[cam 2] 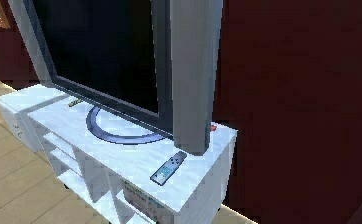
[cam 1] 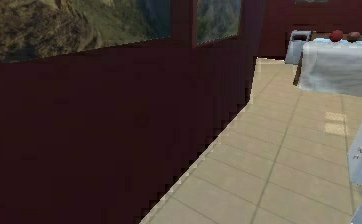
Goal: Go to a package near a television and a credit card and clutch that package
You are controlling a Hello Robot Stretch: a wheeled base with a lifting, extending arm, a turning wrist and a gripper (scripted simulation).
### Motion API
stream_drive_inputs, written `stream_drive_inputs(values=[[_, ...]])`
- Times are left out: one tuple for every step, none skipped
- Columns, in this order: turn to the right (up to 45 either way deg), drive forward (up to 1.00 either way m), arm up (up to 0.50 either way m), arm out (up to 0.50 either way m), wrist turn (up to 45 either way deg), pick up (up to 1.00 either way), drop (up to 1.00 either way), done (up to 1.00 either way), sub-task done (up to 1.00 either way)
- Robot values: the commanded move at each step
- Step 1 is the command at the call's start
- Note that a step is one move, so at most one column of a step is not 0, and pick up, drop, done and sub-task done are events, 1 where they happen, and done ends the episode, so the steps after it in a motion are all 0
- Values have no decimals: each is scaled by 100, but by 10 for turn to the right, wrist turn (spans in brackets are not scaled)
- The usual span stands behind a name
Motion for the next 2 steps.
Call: stream_drive_inputs(values=[[0, 0, 10, 0, 0, 0, 0, 0, 0], [0, 0, 0, 0, 0, 0, 0, 100, 0]])
